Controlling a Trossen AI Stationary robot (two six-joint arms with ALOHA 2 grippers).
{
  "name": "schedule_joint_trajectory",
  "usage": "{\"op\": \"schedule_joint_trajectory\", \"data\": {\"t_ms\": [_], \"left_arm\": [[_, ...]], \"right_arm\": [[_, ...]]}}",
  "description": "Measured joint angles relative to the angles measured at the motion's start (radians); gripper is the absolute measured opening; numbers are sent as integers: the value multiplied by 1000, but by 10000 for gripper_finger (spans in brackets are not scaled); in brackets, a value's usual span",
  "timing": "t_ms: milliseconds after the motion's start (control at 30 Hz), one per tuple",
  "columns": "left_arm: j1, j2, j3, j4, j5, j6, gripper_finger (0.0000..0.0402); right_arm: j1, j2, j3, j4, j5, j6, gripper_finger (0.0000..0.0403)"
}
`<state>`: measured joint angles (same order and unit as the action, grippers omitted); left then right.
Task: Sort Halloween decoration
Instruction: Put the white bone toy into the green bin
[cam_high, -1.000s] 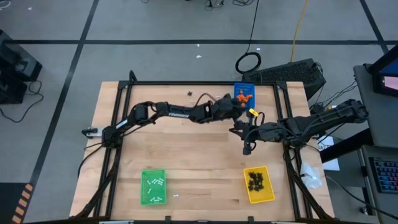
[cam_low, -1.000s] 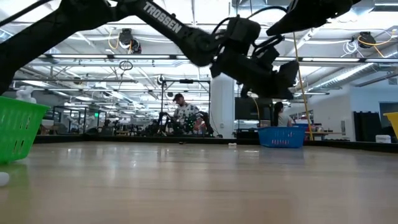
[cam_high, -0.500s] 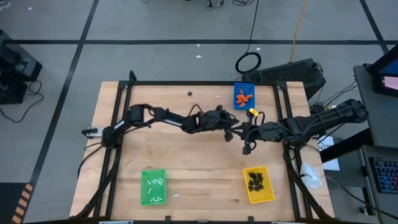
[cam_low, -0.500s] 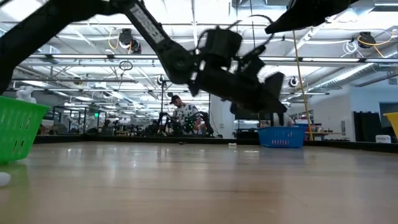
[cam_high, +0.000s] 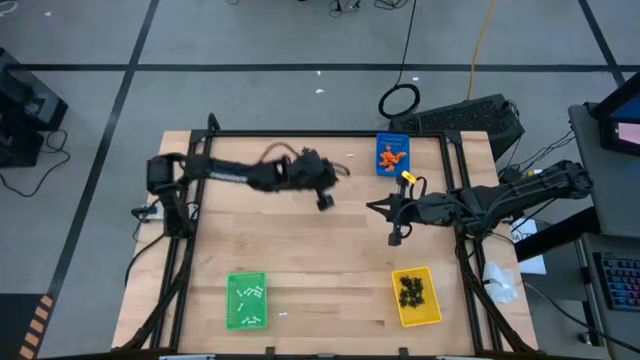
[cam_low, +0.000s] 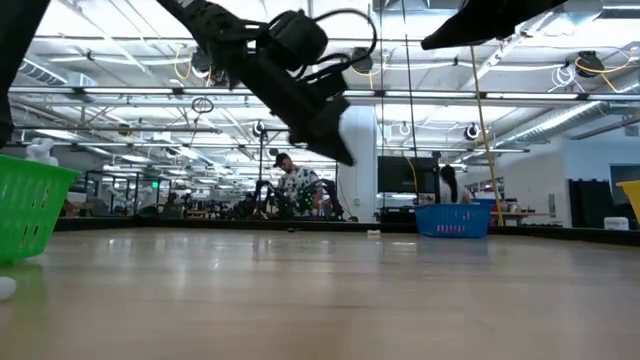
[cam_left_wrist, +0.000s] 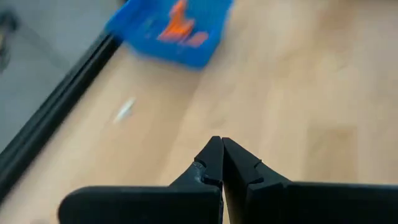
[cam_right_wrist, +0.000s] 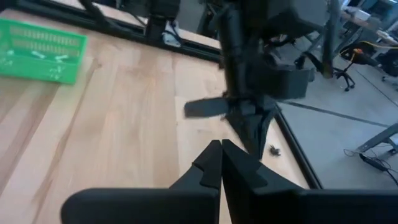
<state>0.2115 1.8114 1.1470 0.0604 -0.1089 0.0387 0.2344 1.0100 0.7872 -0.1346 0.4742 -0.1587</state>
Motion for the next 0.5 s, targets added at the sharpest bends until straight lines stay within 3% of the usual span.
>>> {"op": "schedule_joint_trajectory", "data": {"t_ms": [200, 333, 500], "left_arm": [[108, -32, 72, -384, 12, 99, 0], [130, -51, 16, -336, 34, 106, 0], [126, -113, -162, -4, 91, 71, 0]], "right_arm": [[-58, 17, 0, -12, -1, 37, 0], [-125, 71, 1, -1, -3, 41, 0], [-275, 154, 2, -5, -135, -1, 0]]}}
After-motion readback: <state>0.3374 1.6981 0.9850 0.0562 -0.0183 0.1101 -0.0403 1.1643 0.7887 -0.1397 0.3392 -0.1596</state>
